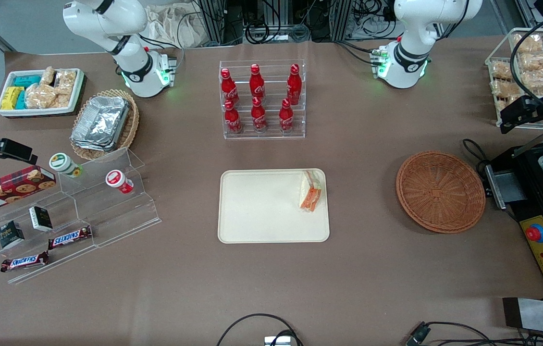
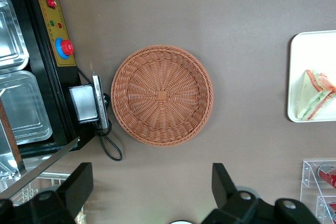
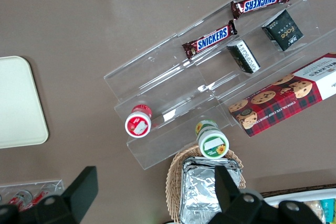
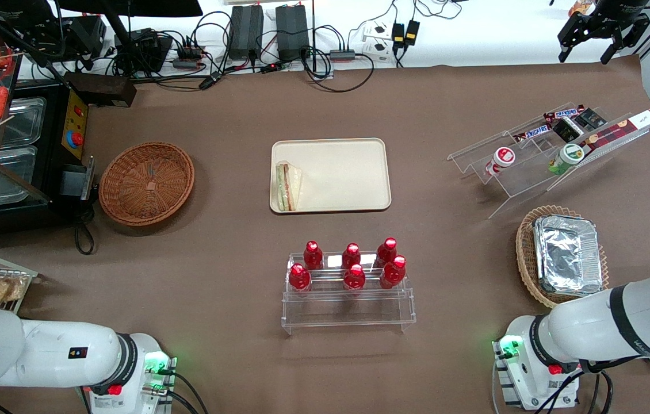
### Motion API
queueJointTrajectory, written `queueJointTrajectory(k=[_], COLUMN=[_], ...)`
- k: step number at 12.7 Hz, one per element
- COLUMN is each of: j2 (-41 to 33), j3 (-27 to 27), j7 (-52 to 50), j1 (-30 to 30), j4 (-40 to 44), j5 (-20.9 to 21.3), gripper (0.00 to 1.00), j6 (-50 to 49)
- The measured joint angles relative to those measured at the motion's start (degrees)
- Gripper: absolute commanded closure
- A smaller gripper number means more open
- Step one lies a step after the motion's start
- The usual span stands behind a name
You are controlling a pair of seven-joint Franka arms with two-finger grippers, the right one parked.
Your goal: Place sandwich from basket to tray
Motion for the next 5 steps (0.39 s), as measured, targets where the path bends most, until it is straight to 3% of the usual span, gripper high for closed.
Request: queueJointTrajectory(k=[5], j2=[0.0], j3=[0.0], j7=[-3.5], j1=[0.0], j4=[-0.5], j5=[-1.7], gripper=[0.00], j6=[0.0])
